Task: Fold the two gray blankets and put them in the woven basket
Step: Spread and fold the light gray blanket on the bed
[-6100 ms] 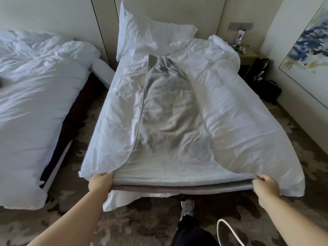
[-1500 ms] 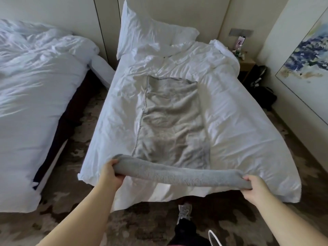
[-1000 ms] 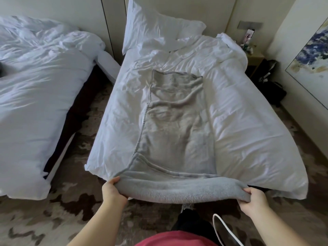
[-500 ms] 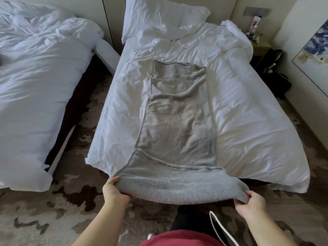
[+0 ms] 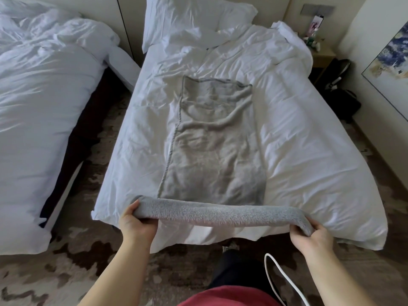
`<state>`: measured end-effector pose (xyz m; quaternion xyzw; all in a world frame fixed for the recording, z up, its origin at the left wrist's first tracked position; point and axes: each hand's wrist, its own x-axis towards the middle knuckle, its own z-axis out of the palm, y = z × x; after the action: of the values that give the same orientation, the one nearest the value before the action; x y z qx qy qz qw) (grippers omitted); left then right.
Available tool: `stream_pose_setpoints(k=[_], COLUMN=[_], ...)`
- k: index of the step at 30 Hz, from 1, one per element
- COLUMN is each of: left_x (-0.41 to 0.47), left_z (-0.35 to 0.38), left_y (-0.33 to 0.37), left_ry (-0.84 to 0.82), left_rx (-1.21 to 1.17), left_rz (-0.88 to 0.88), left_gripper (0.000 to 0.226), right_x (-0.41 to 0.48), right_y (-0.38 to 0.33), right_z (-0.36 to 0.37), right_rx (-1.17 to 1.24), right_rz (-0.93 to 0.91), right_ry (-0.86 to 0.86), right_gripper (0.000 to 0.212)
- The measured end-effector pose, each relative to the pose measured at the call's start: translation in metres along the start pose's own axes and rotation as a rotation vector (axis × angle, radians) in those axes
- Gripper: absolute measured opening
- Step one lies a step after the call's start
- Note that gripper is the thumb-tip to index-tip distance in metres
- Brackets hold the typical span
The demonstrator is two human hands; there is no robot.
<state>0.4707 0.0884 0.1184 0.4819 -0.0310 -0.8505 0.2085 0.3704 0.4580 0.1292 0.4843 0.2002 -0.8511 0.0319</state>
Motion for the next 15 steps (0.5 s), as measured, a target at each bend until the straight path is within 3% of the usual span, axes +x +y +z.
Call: stream_pose_setpoints(k=[5, 8, 11, 15], left_x=[0.035, 0.064, 0.099, 0.159], left_z=[0.051, 0.090, 0.122, 0.154], left_y=[-0.006, -0.010, -0.017, -0.034], left_ry=[0.013, 0.034, -0.089, -0.072], left_rx=[0.123, 0.155, 0.216, 0.576], left_rz=[-0.006, -0.001, -0.018, -0.054], left_gripper=[0.015, 0.014, 0.004, 0.015], right_x=[0.038, 0.072, 0.114, 0.179], right_y=[0.000, 0.000, 0.003, 0.013], right_z=[0.045, 0.078, 0.121, 0.167], right_rx=[0.000, -0.007, -0.089, -0.348], right_rz=[0.030, 0.035, -0.013, 0.015], right_ry=[-0.010, 0.023, 0.012, 0.024], right_gripper=[0.028, 0.030, 0.030, 0.046])
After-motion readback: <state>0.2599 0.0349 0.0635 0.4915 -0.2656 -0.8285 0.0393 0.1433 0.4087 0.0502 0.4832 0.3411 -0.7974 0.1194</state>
